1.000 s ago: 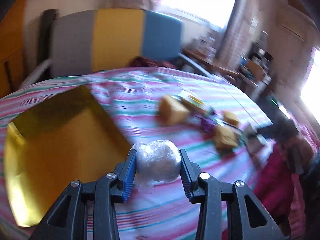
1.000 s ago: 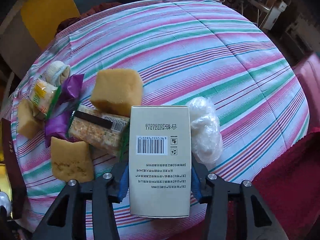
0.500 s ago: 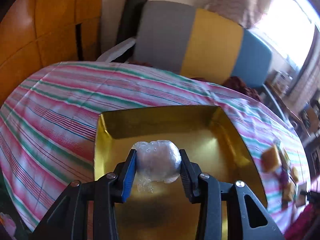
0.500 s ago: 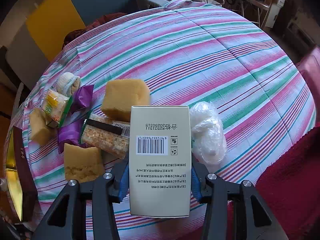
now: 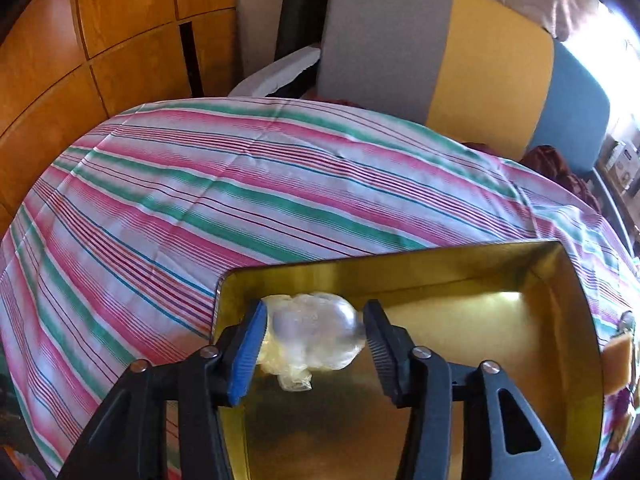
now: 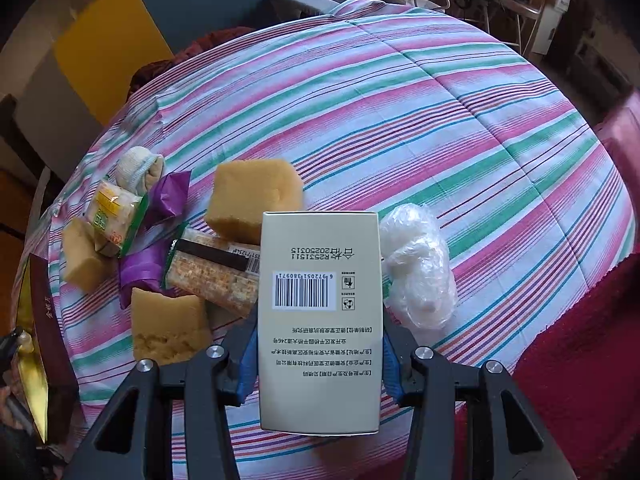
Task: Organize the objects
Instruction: 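Carry the wrapped ball into the gold tray and open the left gripper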
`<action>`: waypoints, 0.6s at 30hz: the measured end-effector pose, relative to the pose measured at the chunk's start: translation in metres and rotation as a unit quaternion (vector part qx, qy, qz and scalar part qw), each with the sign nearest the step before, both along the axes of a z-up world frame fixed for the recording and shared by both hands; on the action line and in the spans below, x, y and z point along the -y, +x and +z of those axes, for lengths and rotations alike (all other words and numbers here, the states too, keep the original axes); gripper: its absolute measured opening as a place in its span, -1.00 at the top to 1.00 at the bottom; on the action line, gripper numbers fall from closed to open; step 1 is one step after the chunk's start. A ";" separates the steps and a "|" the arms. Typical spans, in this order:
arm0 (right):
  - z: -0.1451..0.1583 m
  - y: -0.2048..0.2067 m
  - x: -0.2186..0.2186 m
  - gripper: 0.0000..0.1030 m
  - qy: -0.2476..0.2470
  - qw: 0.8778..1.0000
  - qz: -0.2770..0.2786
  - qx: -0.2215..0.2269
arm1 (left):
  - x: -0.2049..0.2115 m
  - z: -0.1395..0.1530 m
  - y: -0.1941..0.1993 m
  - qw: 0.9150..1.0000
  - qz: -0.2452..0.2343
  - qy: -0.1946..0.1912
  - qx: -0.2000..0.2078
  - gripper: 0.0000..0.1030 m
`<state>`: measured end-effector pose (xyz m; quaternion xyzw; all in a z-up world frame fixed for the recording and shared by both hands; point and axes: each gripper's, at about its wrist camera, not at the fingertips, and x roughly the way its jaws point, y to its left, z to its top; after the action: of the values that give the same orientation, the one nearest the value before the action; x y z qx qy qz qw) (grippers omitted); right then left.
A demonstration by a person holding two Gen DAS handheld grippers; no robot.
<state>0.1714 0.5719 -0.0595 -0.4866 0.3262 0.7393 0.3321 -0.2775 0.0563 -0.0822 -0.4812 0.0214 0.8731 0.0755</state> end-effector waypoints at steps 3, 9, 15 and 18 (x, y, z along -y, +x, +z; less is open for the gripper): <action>0.000 0.000 0.000 0.04 0.001 1.000 -0.001 0.002 | 0.006 0.004 0.001 1.000 0.000 0.021 0.007 -0.12; 0.002 0.002 0.001 0.04 0.005 1.000 -0.004 -0.003 | 0.021 0.039 0.040 0.998 -0.007 0.041 -0.040 -0.12; 0.029 0.013 0.008 0.04 0.063 0.997 -0.024 -0.043 | 0.036 0.054 0.113 0.996 -0.015 0.057 -0.063 -0.12; 0.054 0.001 0.027 0.04 0.099 0.993 -0.001 -0.065 | 0.042 0.050 0.147 0.996 -0.019 0.059 -0.060 -0.12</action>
<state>0.1720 0.5450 -0.0057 -0.4017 0.2724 0.7978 0.3576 -0.1307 0.0139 -0.0318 -0.4223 -0.0163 0.8985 0.1185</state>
